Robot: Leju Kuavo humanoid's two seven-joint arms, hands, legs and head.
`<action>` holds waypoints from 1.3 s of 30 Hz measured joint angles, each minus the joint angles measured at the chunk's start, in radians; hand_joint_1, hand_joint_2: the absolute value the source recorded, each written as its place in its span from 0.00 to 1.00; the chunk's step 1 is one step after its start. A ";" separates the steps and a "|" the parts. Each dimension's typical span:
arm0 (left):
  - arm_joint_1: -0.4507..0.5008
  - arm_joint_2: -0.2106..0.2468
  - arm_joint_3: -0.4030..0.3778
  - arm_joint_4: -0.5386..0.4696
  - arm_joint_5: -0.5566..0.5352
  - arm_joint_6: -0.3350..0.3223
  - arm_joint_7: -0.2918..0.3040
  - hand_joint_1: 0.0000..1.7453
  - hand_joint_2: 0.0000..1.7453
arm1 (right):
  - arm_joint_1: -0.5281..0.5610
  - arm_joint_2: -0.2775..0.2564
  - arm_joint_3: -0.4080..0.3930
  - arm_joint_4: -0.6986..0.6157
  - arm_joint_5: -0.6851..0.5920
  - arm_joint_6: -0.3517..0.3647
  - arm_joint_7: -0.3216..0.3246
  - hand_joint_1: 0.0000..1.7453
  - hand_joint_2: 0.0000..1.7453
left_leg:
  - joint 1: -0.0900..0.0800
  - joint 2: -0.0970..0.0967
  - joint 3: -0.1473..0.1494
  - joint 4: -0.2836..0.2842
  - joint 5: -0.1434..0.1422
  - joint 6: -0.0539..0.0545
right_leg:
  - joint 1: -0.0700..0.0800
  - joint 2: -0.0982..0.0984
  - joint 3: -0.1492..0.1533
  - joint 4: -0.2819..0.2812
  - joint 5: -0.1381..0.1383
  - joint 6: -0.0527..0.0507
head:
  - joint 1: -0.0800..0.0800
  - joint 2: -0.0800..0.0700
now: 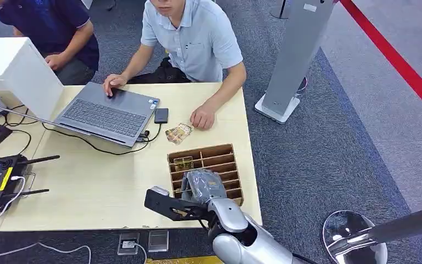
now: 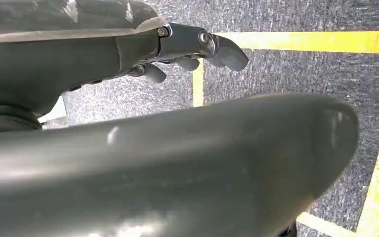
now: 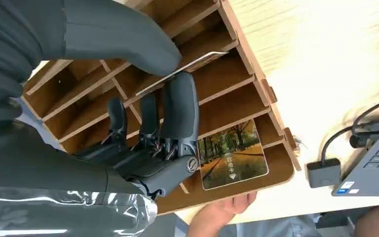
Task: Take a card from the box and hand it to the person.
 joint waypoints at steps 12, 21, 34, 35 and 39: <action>0.000 0.000 0.000 0.000 -0.003 -0.001 -0.002 0.00 0.00 | -0.005 0.000 0.000 0.002 -0.012 -0.013 0.000 0.92 1.00 | 0.000 0.000 0.000 0.000 0.000 0.000 | 0.000 0.000 0.000 0.000 0.000 0.000 | 0.000 0.000; 0.000 0.000 0.000 0.000 -0.006 -0.001 -0.003 0.00 0.00 | -0.009 -0.001 0.000 0.007 -0.027 -0.029 0.000 0.86 1.00 | 0.000 0.000 0.000 0.000 0.000 0.000 | 0.000 0.000 0.000 0.000 0.000 0.000 | 0.000 0.000; 0.000 0.000 0.000 0.000 -0.006 0.011 -0.013 0.00 0.00 | -0.011 -0.008 0.011 0.007 -0.056 -0.095 0.000 0.86 1.00 | 0.000 0.000 0.000 0.000 0.000 0.000 | 0.000 0.000 0.000 0.000 0.000 0.000 | 0.000 0.000; 0.000 0.000 0.000 0.000 -0.006 0.011 -0.013 0.00 0.00 | -0.013 -0.011 0.013 0.005 -0.056 -0.106 -0.003 0.86 1.00 | 0.000 0.000 0.000 0.000 0.000 0.000 | 0.000 0.000 0.000 0.000 0.000 0.000 | 0.000 0.000; 0.000 0.000 0.000 0.000 -0.006 0.010 -0.013 0.00 0.00 | -0.020 -0.019 0.016 -0.011 -0.055 -0.151 -0.024 0.86 1.00 | 0.000 0.000 0.000 0.000 0.000 0.000 | 0.000 0.000 0.000 0.000 0.000 0.000 | 0.000 0.000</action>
